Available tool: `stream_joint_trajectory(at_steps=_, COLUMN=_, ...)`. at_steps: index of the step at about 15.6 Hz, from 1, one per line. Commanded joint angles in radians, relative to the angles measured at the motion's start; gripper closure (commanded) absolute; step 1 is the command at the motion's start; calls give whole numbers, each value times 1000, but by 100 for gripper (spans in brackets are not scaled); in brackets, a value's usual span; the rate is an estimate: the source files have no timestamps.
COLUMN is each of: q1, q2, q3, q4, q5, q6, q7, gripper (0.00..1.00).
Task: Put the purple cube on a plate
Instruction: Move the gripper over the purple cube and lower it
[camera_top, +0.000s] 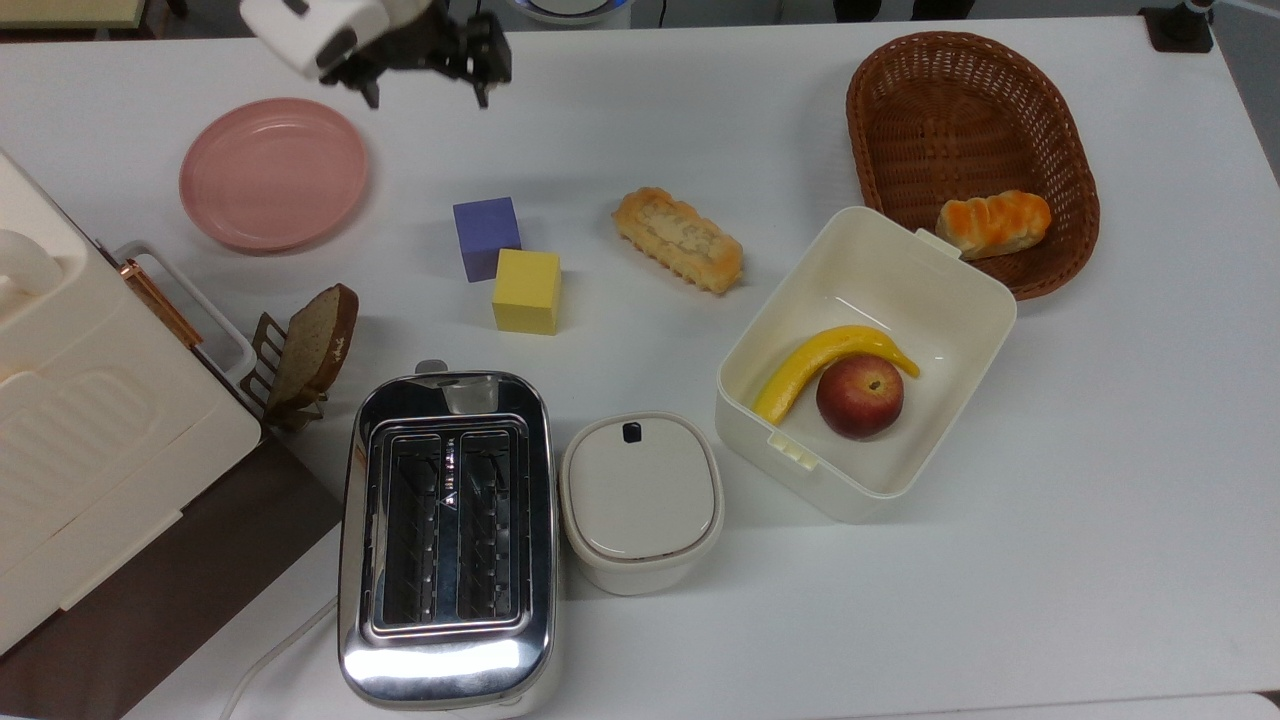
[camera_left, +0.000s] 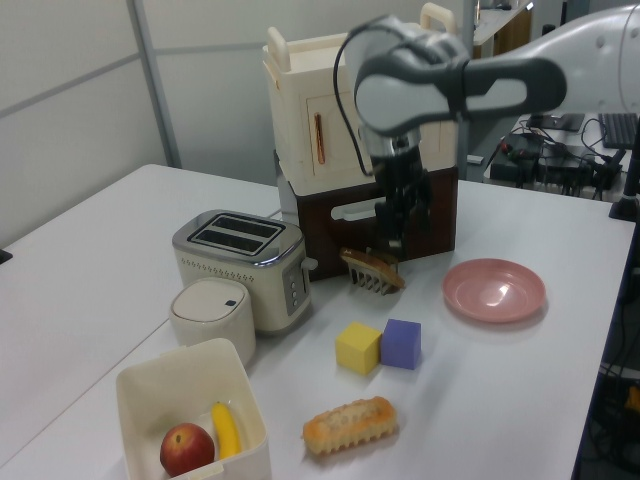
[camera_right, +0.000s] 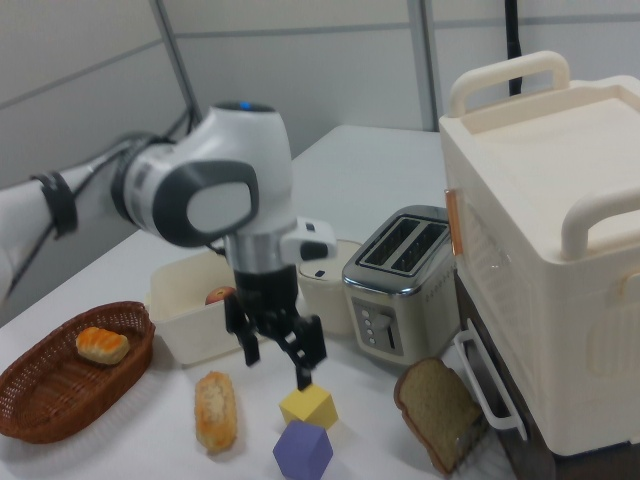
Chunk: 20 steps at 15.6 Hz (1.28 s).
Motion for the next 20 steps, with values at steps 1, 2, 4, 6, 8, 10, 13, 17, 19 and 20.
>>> stream_joint_trajectory(at_steps=1, q1=11, q2=-7, q3=0, q4=-197, q5=-108, q6=200, q7=-25, gripper=0)
stream_joint_trajectory(at_steps=2, q1=11, q2=10, q3=0, q4=-217, q5=-117, q6=243, q7=-29, gripper=0)
stream_joint_trajectory(at_steps=4, q1=3, q2=40, q3=0, q4=-222, q5=-119, q6=265, q7=-76, gripper=0)
stream_joint_trajectory(at_steps=6, q1=-1, q2=53, q3=0, q4=-239, q5=-119, q6=280, q7=-104, gripper=0)
stream_joint_trajectory(at_steps=8, q1=2, q2=56, q3=0, q4=-255, q5=-111, q6=332, q7=-102, gripper=0)
stream_joint_trajectory(at_steps=10, q1=9, q2=57, q3=0, q4=-268, q5=-107, q6=343, q7=-93, gripper=0)
stream_joint_trajectory(at_steps=13, q1=43, q2=80, q3=1, q4=-266, q5=-75, q6=346, q7=-59, gripper=0)
stream_joint_trajectory(at_steps=17, q1=77, q2=114, q3=1, q4=-265, q5=-71, q6=366, q7=-3, gripper=0)
stream_joint_trajectory(at_steps=19, q1=83, q2=143, q3=1, q4=-265, q5=-71, q6=404, q7=23, gripper=0)
stream_joint_trajectory(at_steps=20, q1=85, q2=160, q3=1, q4=-263, q5=-73, q6=417, q7=34, gripper=0)
